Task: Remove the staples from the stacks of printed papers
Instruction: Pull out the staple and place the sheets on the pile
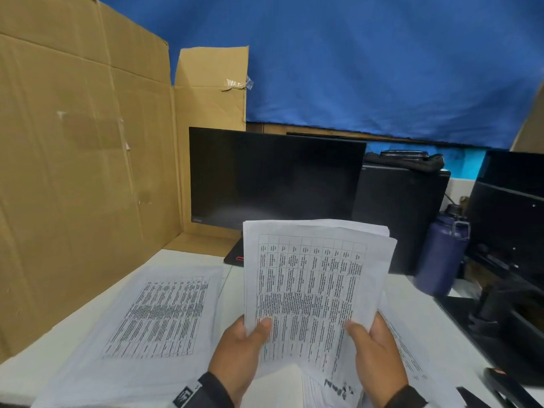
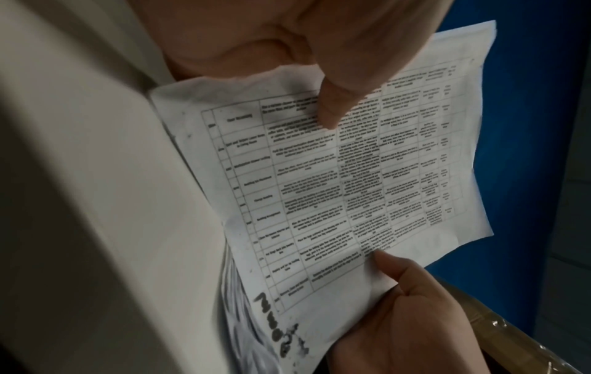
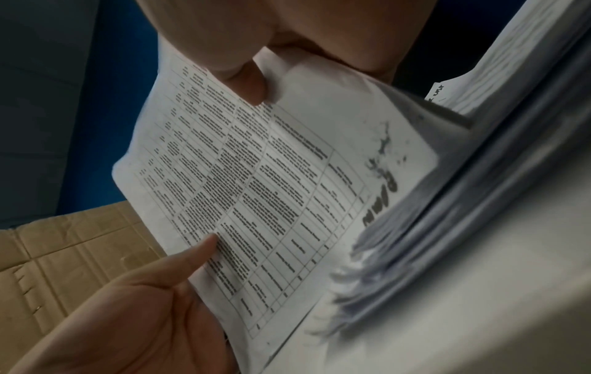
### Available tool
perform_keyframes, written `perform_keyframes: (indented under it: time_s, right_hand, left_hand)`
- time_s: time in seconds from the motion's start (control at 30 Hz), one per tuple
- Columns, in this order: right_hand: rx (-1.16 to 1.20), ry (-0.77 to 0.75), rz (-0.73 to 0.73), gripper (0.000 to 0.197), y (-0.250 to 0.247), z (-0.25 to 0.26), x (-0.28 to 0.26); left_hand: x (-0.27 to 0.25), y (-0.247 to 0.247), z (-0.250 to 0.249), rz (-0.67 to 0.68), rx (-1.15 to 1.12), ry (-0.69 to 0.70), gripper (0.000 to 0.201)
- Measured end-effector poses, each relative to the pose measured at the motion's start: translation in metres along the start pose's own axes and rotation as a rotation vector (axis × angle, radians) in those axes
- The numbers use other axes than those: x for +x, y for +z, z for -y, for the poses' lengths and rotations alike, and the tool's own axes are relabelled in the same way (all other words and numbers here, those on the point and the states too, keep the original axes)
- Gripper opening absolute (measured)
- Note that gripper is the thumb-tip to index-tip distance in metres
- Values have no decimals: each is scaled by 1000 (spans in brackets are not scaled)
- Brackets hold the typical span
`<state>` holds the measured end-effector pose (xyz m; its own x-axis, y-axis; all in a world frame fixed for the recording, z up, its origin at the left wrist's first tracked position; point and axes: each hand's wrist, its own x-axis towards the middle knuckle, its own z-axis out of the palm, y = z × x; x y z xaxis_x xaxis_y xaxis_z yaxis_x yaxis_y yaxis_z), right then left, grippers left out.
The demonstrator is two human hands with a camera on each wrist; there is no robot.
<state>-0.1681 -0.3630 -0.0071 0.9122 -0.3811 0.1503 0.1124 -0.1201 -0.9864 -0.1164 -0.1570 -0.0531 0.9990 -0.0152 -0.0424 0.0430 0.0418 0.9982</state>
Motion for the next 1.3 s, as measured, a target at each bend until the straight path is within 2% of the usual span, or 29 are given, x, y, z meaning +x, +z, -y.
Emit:
perform_keyframes:
  time_s: [0.03, 0.17, 0.23, 0.33, 0.4, 0.43, 0.5, 0.53, 0.6, 0.67, 0.73, 0.8, 0.87, 0.93, 1.03, 1.1, 1.2, 1.27, 1.3]
  right_hand:
    - [-4, 1, -16, 27, 0, -2, 0]
    - [-29, -11, -46, 20, 1, -7, 3]
    - [-29, -13, -55, 17, 1, -6, 3]
    - [-43, 0, -42, 19, -4, 1, 3]
    - [-129, -14, -96, 34, -9, 10, 4]
    - [-228, -49, -167, 52, -13, 18, 4]
    - [-482, -201, -308, 92, -20, 40, 1]
    - [-604, -314, -333, 98, -22, 54, -2]
    - [-798, -555, -270, 91, -22, 79, -8]
    - [-875, -704, -176, 78, -16, 99, -11]
    - [-858, -779, -126, 71, -8, 112, -12]
    - [-804, -819, -137, 59, -3, 123, -11]
    - [-714, -844, -168, 31, -5, 132, -5]
    - [-629, -834, -108, 5, -11, 140, -2]
    - [-605, -778, -24, 8, -20, 146, -2]
    - [-598, -767, -103, 8, -27, 146, -1]
    - [-445, -632, -267, 6, -44, 143, 12]
    - [-264, -495, -319, 6, -56, 137, 22]
    - [-171, -420, -321, 8, -60, 132, 27]
  left_hand:
    - [-2, 1, -2, 6, -5, -4, 73]
    - [-11, 6, -11, 21, 23, 26, 24]
    - [-13, 5, -11, 2, 29, 45, 17]
    - [-16, 4, -22, -7, 75, 75, 19]
    - [-19, 0, -35, -34, 142, 107, 22]
    - [-20, -3, -40, -43, 191, 128, 30]
    - [-22, -10, -51, -46, 286, 158, 40]
    - [-23, -12, -56, -54, 310, 180, 36]
    - [-25, -16, -63, -71, 367, 241, 33]
    - [-31, -16, -73, -81, 466, 332, 34]
    - [-37, -14, -82, -55, 559, 408, 33]
    - [-43, -13, -91, -65, 625, 480, 34]
    - [-46, -16, -97, -82, 685, 528, 35]
    - [-47, -20, -101, -106, 732, 582, 32]
    - [-47, -26, -105, -114, 744, 618, 20]
    - [-46, -29, -110, -158, 714, 601, 3]
    - [-35, -34, -109, -244, 580, 474, 52]
    - [-31, -33, -105, -135, 214, 302, 65]
    - [-30, -29, -100, -51, 37, 242, 61]
